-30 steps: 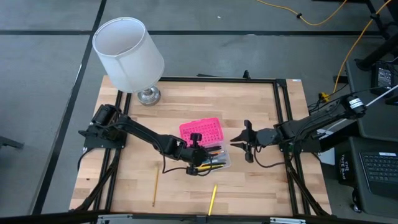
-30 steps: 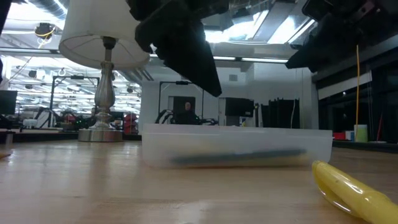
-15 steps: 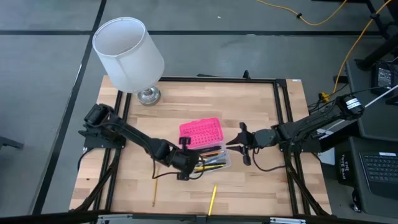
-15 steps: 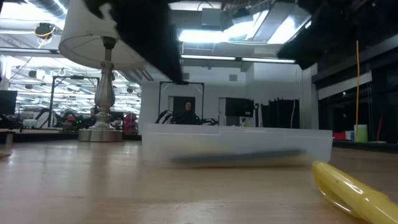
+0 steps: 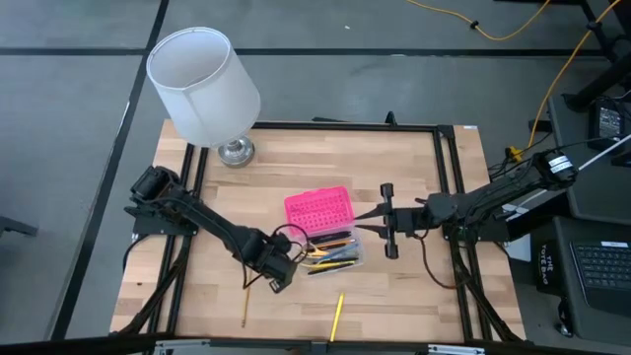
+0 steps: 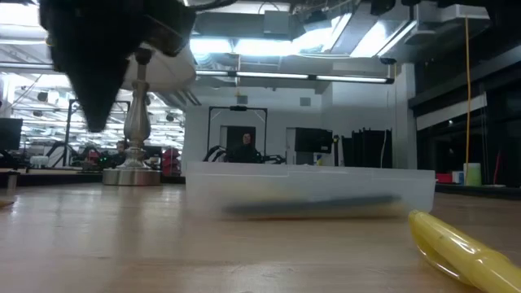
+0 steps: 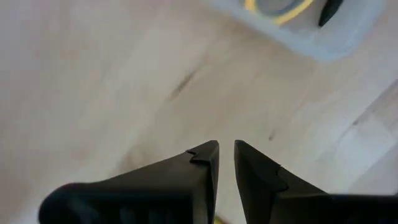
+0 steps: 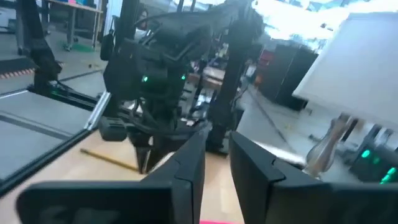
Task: Pick & place school supplies into a supply box
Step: Put the yellow pencil into the pink supply box
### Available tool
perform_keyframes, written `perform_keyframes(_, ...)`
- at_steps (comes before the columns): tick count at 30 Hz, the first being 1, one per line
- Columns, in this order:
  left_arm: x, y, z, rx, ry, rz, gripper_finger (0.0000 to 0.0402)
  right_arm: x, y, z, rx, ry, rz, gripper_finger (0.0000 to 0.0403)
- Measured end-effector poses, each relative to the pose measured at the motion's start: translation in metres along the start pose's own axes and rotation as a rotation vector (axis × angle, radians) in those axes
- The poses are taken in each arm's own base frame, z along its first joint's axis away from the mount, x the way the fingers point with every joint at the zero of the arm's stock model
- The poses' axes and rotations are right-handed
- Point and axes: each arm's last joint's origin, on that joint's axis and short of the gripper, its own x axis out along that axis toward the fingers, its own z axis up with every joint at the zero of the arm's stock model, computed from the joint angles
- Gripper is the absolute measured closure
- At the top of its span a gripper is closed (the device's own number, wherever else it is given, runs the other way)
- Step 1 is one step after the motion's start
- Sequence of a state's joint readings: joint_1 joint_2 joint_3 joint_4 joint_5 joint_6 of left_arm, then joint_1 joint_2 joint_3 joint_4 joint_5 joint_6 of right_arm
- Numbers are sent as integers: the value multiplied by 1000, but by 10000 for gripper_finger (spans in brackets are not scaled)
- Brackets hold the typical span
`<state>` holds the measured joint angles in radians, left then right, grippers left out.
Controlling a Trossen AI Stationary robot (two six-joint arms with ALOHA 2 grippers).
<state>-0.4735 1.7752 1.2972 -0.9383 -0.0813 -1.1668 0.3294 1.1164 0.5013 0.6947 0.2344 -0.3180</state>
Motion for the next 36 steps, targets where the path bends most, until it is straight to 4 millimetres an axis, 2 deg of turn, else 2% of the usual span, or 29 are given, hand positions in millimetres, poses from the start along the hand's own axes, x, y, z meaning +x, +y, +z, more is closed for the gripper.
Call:
perform_keyframes(6, -1, -3, -10, -235, 9, 9, 357, 5, -2, 9, -86, 32, 3, 325)
perform_keyframes(9, -2, -5, -17, -366, 5, 9, 357, 10, -2, 14, -110, 131, 40, 325)
perform_keyframes(14, -3, -11, -34, -461, 12, 5, 357, 11, -2, 15, -114, 327, 104, 325)
perform_keyframes(23, -6, -17, -59, -467, -64, 5, 357, 13, -4, 20, -160, 303, 104, 325)
perform_keyframes(36, -5, -12, -77, -510, -28, 71, 352, 12, -3, 17, -152, 328, 111, 325)
